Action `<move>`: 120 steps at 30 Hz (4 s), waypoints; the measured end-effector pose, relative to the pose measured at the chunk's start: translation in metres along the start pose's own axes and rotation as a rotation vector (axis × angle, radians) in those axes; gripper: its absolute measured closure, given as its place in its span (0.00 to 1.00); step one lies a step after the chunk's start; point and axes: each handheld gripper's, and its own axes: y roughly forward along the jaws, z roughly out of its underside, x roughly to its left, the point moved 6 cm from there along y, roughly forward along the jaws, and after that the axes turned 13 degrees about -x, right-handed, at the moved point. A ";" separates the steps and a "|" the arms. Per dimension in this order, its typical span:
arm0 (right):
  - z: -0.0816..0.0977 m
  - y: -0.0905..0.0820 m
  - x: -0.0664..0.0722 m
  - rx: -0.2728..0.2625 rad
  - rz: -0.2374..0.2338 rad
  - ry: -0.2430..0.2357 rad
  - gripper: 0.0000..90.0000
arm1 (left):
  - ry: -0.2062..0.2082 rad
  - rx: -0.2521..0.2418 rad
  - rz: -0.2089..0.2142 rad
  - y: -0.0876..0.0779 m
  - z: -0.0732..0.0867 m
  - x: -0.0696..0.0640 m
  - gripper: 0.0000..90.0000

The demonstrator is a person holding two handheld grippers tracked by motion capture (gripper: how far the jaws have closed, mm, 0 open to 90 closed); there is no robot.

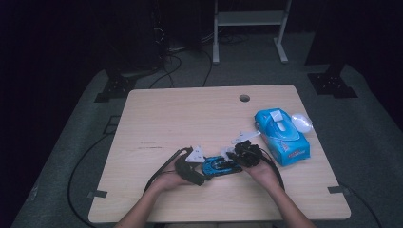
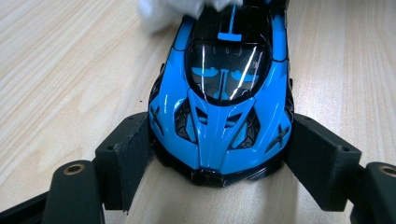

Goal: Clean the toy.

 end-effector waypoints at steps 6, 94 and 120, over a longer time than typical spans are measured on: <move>-0.005 -0.021 -0.017 -0.085 0.050 0.044 0.92 | -0.005 -0.007 -0.002 0.000 0.000 0.000 0.28; -0.015 0.016 0.038 -0.026 -0.136 -0.012 0.93 | -0.006 -0.021 0.002 0.003 0.000 0.000 0.28; -0.027 -0.031 0.001 -0.171 -0.096 0.141 0.93 | -0.004 -0.021 0.003 0.002 0.000 0.000 0.28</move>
